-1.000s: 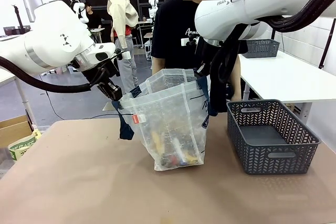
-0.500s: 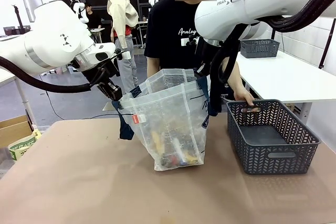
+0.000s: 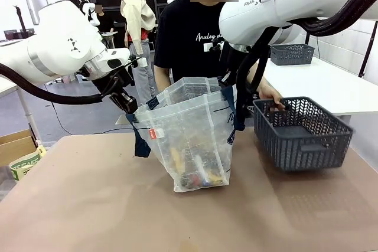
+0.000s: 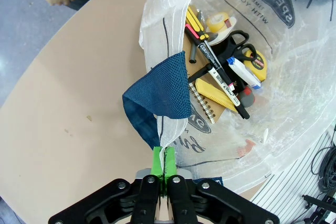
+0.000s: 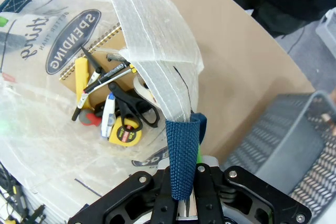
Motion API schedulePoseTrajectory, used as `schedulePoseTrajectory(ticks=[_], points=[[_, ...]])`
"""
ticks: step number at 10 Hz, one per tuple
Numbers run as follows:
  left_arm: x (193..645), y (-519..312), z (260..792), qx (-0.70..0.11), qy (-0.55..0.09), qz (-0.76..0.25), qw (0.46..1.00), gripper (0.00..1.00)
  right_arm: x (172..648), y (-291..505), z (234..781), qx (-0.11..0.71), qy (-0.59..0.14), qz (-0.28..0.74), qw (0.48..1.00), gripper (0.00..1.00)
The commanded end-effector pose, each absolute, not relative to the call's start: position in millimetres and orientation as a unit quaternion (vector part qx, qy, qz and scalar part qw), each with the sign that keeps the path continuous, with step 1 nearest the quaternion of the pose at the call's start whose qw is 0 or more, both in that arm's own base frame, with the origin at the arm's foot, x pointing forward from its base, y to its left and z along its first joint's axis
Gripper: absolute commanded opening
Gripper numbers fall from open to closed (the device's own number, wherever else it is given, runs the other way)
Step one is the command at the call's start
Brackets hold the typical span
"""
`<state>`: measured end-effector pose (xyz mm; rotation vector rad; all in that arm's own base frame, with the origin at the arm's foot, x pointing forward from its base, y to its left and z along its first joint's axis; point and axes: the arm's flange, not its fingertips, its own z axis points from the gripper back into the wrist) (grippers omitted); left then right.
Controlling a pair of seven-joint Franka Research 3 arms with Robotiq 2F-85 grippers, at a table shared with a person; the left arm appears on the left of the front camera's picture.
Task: Transfer purchased items from the store into the shopping bag.
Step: Move the Reusable shopping bag to the right side of the table.
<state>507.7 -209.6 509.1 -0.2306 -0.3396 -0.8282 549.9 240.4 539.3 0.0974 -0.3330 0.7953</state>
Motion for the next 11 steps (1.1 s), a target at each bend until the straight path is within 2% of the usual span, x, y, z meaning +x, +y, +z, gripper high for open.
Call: schedulePoseTrajectory(ticks=[1, 11], points=[[508.1, -207.8, 509.4, -0.112, -0.163, -0.397, 0.896, 0.0, 550.2, 238.8, 541.1, 0.047, -0.163, 0.384, 0.908, 0.0], [507.2, -215.7, 514.5, -0.113, -0.175, -0.408, 0.889, 0.0, 550.1, 242.3, 539.6, 0.053, -0.169, 0.383, 0.906, 0.0]])
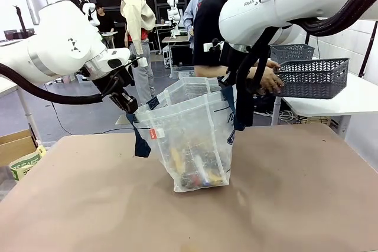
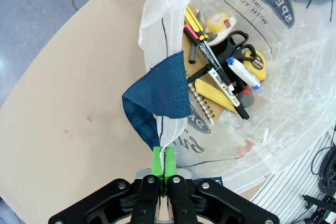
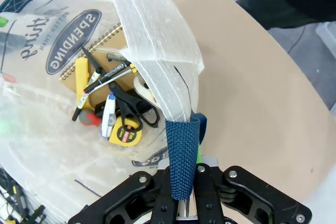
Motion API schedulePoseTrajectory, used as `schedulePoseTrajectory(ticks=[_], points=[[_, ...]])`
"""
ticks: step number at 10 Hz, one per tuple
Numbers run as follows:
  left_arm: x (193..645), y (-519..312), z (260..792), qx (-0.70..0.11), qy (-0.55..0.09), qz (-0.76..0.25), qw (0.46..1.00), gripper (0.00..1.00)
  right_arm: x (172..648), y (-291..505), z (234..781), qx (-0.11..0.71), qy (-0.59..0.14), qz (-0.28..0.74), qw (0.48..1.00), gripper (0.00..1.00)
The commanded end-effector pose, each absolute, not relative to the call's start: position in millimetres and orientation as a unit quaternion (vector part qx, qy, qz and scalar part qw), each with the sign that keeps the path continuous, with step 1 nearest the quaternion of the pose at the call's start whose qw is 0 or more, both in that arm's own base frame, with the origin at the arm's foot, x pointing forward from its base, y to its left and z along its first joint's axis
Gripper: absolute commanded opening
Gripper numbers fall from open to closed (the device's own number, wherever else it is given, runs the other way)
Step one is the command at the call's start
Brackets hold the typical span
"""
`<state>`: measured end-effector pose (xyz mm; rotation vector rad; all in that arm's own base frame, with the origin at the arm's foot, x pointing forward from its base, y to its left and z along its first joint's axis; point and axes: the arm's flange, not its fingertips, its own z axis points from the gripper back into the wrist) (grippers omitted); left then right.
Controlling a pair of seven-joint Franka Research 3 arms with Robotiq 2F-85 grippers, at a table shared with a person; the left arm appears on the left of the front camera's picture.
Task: Transfer purchased items from the store into the shopping bag.
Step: Move the Reusable shopping bag to the right side of the table.
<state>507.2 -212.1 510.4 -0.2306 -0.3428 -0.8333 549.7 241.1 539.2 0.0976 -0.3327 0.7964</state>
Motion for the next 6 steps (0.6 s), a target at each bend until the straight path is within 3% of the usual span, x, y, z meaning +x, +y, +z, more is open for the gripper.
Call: schedulePoseTrajectory(ticks=[1, 6], points=[[507.1, -223.7, 519.8, -0.116, -0.183, -0.415, 0.884, 0.0, 549.4, 247.0, 540.5, 0.057, -0.176, 0.367, 0.912, 0.0], [512.1, -258.8, 538.9, -0.153, -0.21, -0.432, 0.864, 0.0, 541.0, 286.7, 548.5, 0.024, -0.156, 0.292, 0.943, 0.0]])
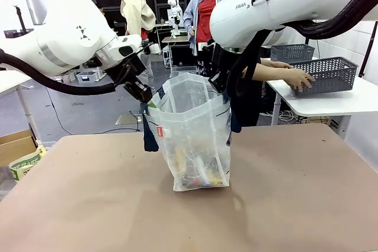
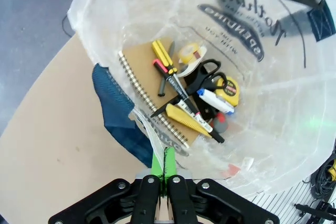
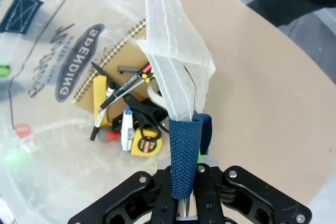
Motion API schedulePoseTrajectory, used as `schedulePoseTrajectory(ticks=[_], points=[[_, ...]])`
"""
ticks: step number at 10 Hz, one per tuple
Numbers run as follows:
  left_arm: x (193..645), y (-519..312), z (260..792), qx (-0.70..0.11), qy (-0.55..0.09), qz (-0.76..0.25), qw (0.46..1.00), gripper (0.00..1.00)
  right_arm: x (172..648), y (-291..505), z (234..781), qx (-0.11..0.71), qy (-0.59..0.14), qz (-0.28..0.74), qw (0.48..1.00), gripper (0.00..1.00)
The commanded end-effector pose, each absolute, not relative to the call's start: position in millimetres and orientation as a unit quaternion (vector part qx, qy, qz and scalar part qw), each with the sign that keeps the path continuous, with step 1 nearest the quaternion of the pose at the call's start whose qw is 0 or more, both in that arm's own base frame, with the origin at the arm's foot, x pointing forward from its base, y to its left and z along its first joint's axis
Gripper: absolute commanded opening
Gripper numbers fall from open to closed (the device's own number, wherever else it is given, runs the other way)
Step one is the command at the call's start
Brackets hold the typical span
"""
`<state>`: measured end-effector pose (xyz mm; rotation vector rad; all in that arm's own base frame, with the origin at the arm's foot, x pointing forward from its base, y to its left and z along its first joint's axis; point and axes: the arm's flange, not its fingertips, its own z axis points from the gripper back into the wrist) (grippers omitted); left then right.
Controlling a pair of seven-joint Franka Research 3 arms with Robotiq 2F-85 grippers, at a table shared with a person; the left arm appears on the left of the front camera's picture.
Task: Transfer purchased items from the store into the shopping bag.
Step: Move the Reusable shopping bag to the right side of the table.
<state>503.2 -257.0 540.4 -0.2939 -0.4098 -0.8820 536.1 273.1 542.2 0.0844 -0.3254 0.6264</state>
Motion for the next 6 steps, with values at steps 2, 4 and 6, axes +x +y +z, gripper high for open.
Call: schedulePoseTrajectory(ticks=[2, 4, 6], points=[[514.6, -267.1, 540.0, -0.171, -0.209, -0.436, 0.858, 0.0, 543.3, 298.0, 545.5, 0.034, -0.165, 0.24, 0.956, 0.0], [517.6, -276.7, 540.3, -0.192, -0.215, -0.428, 0.856, 0.0, 549.3, 306.6, 545.0, 0.051, -0.162, 0.215, 0.962, 0.0], [520.7, -283.7, 543.8, -0.223, -0.219, -0.403, 0.86, 0.0, 554.2, 312.5, 544.6, 0.059, -0.155, 0.187, 0.968, 0.0]])
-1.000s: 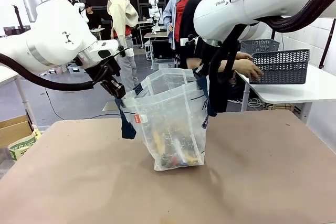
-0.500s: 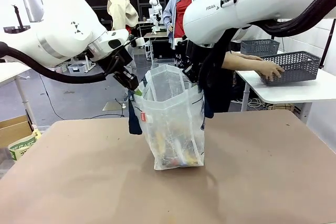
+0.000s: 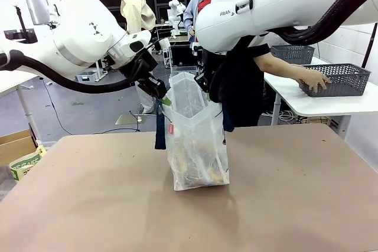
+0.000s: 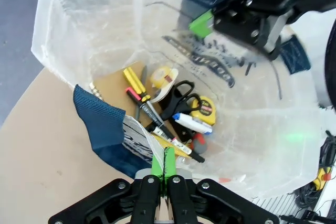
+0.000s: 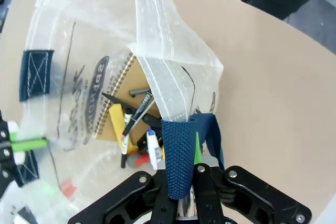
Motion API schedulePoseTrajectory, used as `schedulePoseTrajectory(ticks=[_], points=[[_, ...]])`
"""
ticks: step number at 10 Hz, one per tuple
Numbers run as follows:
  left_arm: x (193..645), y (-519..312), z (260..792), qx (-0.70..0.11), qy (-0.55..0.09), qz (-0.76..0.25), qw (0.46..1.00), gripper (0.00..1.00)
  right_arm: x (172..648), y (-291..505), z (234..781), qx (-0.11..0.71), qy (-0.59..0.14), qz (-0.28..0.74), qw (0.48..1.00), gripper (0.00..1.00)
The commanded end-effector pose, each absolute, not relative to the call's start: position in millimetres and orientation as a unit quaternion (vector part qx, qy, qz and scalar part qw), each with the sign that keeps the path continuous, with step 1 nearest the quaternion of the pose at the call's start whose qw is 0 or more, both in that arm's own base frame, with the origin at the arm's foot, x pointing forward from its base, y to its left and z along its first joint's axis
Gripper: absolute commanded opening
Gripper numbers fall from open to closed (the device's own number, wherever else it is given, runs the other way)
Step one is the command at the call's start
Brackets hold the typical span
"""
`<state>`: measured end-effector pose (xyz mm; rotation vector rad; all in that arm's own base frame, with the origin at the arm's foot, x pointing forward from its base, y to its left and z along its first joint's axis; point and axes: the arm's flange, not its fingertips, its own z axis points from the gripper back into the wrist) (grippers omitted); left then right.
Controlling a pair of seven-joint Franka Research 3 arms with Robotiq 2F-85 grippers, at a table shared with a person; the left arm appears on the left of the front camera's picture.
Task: Transfer purchased items from the store into the shopping bag.
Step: Move the Reusable shopping bag to the right side of the table.
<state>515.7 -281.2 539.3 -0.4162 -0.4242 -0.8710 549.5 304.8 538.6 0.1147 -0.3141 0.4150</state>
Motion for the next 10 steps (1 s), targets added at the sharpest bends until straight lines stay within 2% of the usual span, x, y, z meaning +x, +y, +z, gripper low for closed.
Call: schedulePoseTrajectory(ticks=[1, 2, 4, 6, 10], points=[[519.2, -279.3, 543.6, -0.226, -0.212, -0.396, 0.864, 0.0, 555.0, 308.8, 544.9, 0.059, -0.145, 0.201, 0.967, 0.0], [515.7, -281.2, 539.3, -0.199, -0.202, -0.416, 0.864, 0.0, 549.5, 304.8, 538.6, 0.057, -0.155, 0.205, 0.965, 0.0], [516.6, -281.6, 538.5, -0.209, -0.201, -0.408, 0.865, 0.0, 552.7, 306.2, 538.0, 0.058, -0.151, 0.204, 0.966, 0.0], [518.0, -304.4, 539.9, -0.219, -0.196, -0.432, 0.852, 0.0, 557.4, 325.8, 538.8, 0.074, -0.126, 0.112, 0.983, 0.0], [525.0, -324.3, 535.7, -0.216, -0.195, -0.451, 0.844, 0.0, 561.6, 337.5, 544.5, 0.082, -0.149, 0.054, 0.984, 0.0]])
